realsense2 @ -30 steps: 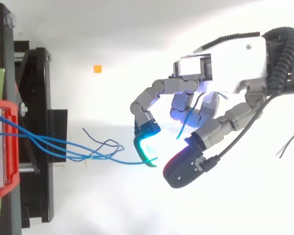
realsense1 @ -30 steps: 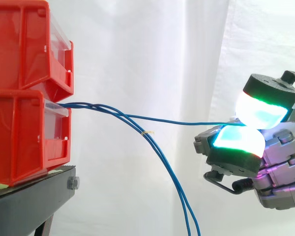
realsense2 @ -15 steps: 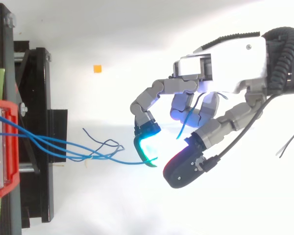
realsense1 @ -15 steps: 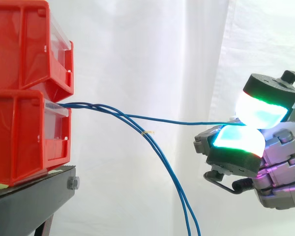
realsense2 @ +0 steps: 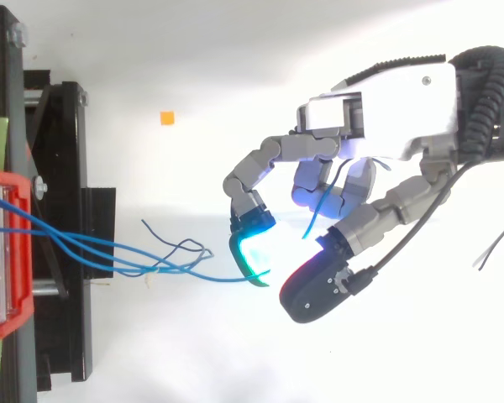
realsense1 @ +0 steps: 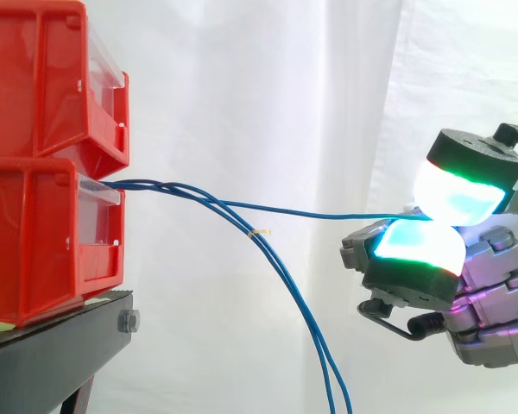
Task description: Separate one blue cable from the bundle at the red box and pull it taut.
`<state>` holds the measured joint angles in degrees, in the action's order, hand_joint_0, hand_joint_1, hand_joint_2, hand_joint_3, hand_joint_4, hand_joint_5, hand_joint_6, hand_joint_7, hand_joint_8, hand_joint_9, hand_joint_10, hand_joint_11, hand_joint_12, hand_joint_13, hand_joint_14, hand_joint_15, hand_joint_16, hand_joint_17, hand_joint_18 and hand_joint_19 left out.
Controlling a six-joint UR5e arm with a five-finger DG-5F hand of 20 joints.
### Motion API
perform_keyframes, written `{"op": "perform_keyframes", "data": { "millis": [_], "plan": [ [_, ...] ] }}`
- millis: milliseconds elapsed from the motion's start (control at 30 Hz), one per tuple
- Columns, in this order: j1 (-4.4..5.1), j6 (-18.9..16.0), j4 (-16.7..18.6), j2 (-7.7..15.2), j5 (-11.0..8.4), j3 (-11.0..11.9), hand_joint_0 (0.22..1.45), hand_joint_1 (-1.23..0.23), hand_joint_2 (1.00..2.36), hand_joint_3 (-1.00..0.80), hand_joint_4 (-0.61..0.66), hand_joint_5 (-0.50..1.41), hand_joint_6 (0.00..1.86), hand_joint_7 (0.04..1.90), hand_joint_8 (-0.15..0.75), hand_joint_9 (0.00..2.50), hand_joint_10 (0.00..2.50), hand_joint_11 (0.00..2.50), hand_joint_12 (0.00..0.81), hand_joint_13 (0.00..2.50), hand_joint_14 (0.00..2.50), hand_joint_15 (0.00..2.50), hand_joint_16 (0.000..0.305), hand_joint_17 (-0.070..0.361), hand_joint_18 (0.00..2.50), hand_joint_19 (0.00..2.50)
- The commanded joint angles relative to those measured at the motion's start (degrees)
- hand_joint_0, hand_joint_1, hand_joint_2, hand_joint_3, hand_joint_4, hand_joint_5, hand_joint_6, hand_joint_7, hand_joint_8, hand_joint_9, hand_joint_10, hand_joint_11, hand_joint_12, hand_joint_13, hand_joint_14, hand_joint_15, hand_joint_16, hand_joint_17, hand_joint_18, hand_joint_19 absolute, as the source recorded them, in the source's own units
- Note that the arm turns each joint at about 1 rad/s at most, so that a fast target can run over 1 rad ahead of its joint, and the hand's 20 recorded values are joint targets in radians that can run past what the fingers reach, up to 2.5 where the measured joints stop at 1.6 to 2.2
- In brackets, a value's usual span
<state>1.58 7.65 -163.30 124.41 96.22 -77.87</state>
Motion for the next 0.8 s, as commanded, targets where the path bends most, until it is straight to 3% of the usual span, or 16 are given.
{"op": "perform_keyframes", "data": {
  "millis": [0, 767],
  "plan": [
    [0.00, 0.00, 0.00, 0.04, 0.02, 0.00, 0.60, -0.72, 1.02, -0.02, 0.06, -0.13, 0.86, 1.33, 0.332, 1.17, 1.68, 1.77, 0.401, 1.08, 1.69, 1.72, 0.060, 0.134, 1.39, 1.21],
    [0.00, 0.00, 0.00, -0.04, -0.07, 0.00, 0.60, -0.72, 1.02, -0.02, 0.06, -0.13, 0.86, 1.33, 0.340, 1.18, 1.68, 1.76, 0.402, 1.09, 1.69, 1.70, 0.059, 0.133, 1.39, 1.21]
  ]
}}
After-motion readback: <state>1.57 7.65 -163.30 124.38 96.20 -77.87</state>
